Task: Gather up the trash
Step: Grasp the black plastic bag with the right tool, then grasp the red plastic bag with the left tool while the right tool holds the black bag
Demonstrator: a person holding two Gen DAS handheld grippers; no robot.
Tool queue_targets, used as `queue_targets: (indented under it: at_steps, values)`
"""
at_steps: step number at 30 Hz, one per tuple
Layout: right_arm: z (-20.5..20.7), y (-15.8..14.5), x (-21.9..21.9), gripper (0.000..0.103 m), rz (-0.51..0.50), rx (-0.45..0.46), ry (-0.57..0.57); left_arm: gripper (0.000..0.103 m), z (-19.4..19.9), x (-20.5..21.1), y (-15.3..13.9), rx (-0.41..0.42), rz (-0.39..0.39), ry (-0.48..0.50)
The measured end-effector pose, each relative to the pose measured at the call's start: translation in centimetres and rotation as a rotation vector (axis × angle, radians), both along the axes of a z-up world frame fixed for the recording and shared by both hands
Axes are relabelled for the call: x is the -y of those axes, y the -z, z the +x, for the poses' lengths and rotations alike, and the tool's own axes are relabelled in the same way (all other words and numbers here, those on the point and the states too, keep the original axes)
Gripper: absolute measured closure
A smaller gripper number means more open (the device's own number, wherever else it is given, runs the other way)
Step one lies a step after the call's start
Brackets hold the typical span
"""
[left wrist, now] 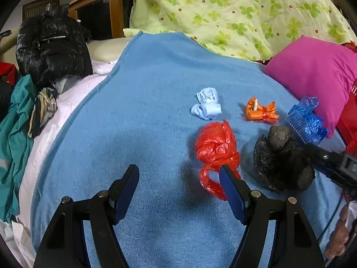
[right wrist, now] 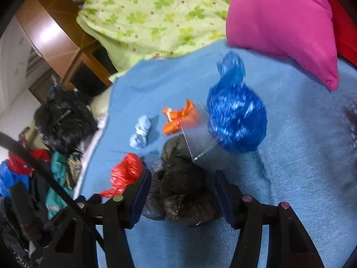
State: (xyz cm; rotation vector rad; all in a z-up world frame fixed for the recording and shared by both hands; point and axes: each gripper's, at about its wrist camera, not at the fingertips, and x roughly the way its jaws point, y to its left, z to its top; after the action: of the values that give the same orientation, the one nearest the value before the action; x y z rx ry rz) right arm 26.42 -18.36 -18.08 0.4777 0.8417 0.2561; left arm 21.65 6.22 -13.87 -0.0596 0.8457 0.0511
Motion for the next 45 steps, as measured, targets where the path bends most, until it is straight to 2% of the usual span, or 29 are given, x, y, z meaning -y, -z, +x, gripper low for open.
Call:
queue_targets:
  at_steps: [2,4,7,13,16,24,33,39,42,44,45]
  values:
    - [0.9,1.1,-0.5,0.043,-0.005,-0.044,0.0,0.028,0.2,-0.1,0.3,-0.014,0.001,-0.003]
    - [1.5,2.0,-0.9,0.054,-0.015,-0.072,-0.01,0.028,0.3,-0.2,0.6,-0.025,0.001,-0.007]
    - [1.3,1.9,-1.6,0.061,-0.043,-0.057,-0.031,0.028,0.5,-0.5,0.9,-0.037,0.004,-0.017]
    - [-0.1,1.8,-1.5,0.062,0.012,-0.082,-0.095,0.028,0.9,-1.0,1.1,-0.043,-0.056,-0.02]
    - [-0.9,1.6,-1.2,0.062,0.01,-0.087,-0.124,0.028,0.9,-0.6,1.0,-0.032,-0.061,-0.008]
    - [-3.1,1.1,1.1,0.062,-0.061,-0.06,-0.145,0.028,1.9,1.1,0.8,-0.006,-0.078,0.025]
    - [-3.8,1.9,1.6,0.062,-0.108,-0.075,-0.178,0.027,3.4,2.9,2.2,-0.045,-0.026,0.026]
    - [-3.6,2.2,1.3,0.062,-0.116,-0.084,-0.18,0.027,3.8,2.8,3.2,-0.08,-0.049,0.025]
    - [-3.4,2.3,1.1,0.062,-0.122,-0.09,-0.176,0.035,3.9,2.5,3.4,-0.089,-0.069,0.022]
    - [-3.4,2.4,1.0,0.062,-0.13,-0.089,-0.173,0.049,3.8,2.4,3.4,-0.088,-0.066,0.021]
    - [-3.3,2.4,0.8,0.061,-0.135,-0.088,-0.171,0.052,3.8,2.3,3.4,-0.087,-0.064,0.022]
